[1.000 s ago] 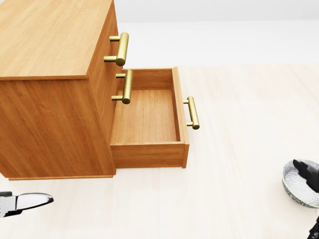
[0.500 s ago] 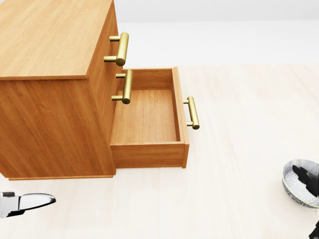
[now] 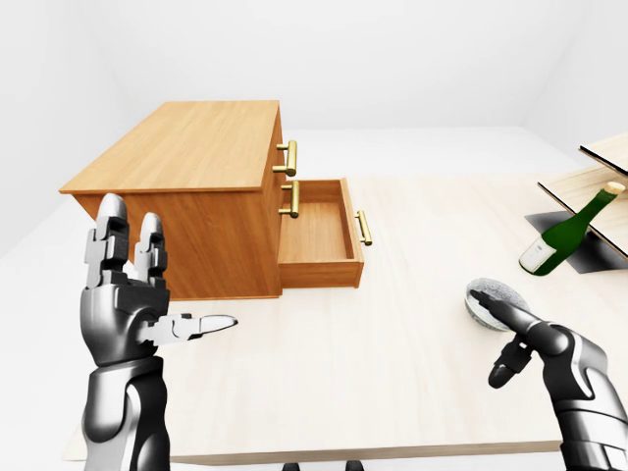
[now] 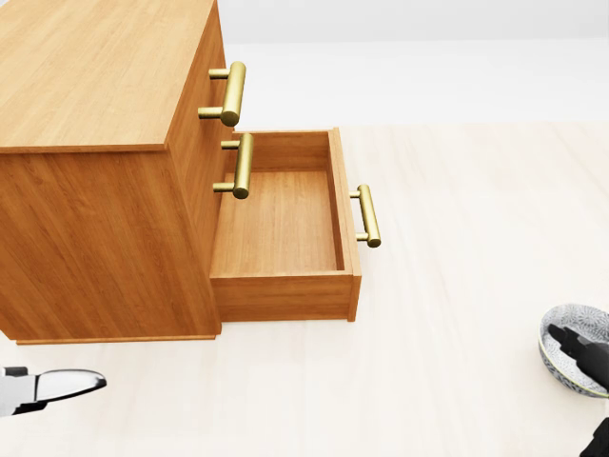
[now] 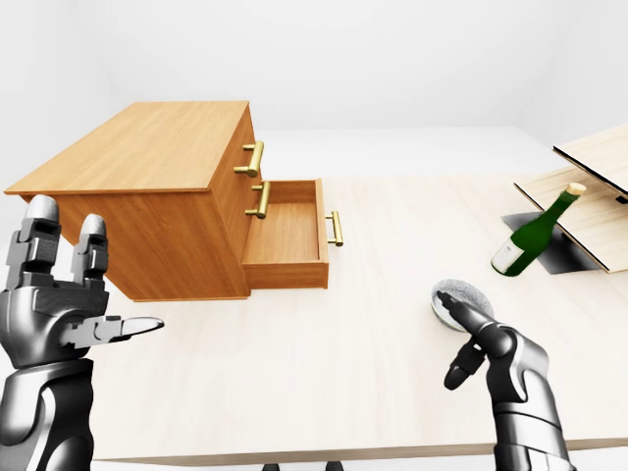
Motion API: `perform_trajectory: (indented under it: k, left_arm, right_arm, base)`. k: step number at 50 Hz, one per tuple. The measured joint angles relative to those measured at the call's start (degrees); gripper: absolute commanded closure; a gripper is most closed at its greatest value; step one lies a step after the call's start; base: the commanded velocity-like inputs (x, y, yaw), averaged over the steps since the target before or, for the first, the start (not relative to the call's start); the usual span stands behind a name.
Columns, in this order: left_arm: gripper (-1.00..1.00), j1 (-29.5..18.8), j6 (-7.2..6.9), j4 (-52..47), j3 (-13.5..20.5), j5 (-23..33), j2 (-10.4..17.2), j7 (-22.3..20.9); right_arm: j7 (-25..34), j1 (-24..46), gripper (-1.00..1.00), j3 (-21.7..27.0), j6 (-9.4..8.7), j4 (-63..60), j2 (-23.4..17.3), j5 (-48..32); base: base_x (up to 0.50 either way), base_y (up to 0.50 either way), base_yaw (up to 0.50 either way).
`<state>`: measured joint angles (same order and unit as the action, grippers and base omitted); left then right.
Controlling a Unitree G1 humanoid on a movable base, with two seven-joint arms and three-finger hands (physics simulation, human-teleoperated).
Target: Put the bowl on top of the cabinet.
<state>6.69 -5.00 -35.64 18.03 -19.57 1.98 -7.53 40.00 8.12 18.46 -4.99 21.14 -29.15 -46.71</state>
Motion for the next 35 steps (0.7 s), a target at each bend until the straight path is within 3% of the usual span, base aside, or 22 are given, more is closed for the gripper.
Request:
perform_trajectory:
  k: [1, 2, 3, 4, 5, 35]
  left_arm:
    - [-1.0, 0.01, 0.0, 0.02, -0.01, 0.02, -0.01, 0.0]
    - [-1.0, 0.01, 0.0, 0.03, -0.02, 0.04, -0.01, 0.0]
    - [-1.0, 0.02, 0.0, 0.04, -0.02, 0.04, -0.01, 0.0]
    - [-1.0, 0.02, 0.0, 0.04, -0.02, 0.05, -0.01, 0.01]
    - [-1.0, 0.02, 0.0, 0.04, -0.02, 0.05, -0.01, 0.02]
    - [-1.0, 0.21, 0.0, -0.09, -0.34, 0.44, -0.16, 0.2]
  right_arm:
    - [0.0, 0.01, -1.0, 0.0, 0.0, 0.07, -0.07, 0.22]
    - [0.0, 0.02, -0.71, 0.0, 0.0, 0.13, -0.13, 0.4]
    - [-0.03, 0.25, 0.0, 0.12, -0.01, 0.14, -0.2, 0.42]
    - [-0.04, 0.66, 0.0, 0.22, -0.01, 0.27, -0.38, 0.3]
    - [-0.03, 1.08, 1.0, 0.29, -0.01, 0.39, -0.7, 0.27]
    - [-0.04, 1.24, 1.0, 1.45, -0.01, -2.55, -0.32, -0.98]
  base:
    - [0.0, 0.0, 0.0]
    - [0.0, 0.0, 0.0]
    - [0.0, 0.0, 0.0]
    - [0.0, 0.0, 0.0]
    - [0.0, 0.0, 0.0]
    - [0.0, 0.0, 0.0]
